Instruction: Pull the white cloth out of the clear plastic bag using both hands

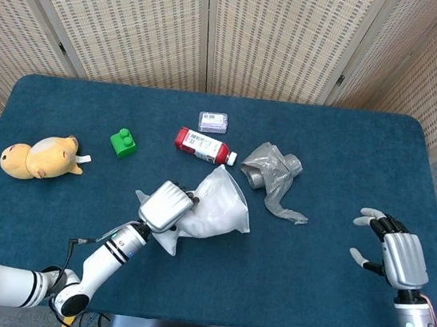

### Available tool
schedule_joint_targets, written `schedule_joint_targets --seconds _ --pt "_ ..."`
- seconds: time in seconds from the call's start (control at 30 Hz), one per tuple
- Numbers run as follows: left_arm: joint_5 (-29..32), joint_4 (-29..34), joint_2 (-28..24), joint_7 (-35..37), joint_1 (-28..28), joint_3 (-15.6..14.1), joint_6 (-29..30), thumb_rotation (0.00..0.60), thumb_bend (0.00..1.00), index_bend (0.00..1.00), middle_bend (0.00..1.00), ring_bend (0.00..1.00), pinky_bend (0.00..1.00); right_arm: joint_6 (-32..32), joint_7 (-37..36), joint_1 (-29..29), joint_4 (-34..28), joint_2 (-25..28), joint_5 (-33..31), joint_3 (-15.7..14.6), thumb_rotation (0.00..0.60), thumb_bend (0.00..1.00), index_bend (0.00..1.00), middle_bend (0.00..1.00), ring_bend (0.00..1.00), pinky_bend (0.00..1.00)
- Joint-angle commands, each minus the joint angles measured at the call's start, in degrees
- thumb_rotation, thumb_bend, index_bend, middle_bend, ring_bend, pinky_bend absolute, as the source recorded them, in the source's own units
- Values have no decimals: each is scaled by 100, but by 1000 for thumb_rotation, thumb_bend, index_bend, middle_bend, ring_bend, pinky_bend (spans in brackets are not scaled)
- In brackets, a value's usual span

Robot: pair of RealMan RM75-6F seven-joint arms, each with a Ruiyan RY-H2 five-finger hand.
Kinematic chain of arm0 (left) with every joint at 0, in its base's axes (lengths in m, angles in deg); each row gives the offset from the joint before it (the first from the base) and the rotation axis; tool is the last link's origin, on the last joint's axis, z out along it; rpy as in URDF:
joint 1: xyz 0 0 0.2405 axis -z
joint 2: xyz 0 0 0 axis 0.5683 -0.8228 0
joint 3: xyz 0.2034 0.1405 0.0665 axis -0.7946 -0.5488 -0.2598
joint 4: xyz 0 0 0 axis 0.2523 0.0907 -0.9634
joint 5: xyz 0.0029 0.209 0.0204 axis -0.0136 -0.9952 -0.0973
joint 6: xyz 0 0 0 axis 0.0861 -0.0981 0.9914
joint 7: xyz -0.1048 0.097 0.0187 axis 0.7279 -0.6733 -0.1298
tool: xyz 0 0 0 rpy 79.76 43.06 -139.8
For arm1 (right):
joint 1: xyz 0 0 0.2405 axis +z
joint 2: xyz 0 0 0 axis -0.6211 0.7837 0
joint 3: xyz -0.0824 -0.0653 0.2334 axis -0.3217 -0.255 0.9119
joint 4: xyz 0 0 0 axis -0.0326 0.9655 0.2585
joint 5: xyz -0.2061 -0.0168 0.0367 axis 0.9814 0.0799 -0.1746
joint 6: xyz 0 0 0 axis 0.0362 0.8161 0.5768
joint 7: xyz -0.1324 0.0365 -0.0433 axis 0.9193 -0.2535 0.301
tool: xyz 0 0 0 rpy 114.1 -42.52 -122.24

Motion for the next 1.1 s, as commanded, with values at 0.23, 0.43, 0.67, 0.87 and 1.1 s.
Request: schedule_joint_targets --seconds 0.23,0.43,0.67,0.87,1.1 --pt "-271 334 -182 -262 -63 180 -65 600 130 545 781 634 640 -273 111 482 -213 -228 75 249 600 131 381 205 181 378" --pt "-307 435 -242 -409 -73 289 -188 600 129 544 781 634 640 -410 174 781 -364 -364 97 398 600 130 386 203 179 378" --pt "-291 527 -302 -442 -95 457 -284 600 129 544 780 634 640 -639 395 1168 -484 -548 108 545 600 129 414 203 179 378" --pt "-310 643 -374 -415 -134 582 -290 600 129 544 780 634 640 -856 566 1497 -564 -726 89 644 600 129 422 203 179 378" --pt "-360 752 -488 -440 -168 642 -333 600 129 544 781 634 640 -1032 702 1792 -569 -947 -10 732 600 127 422 203 179 378"
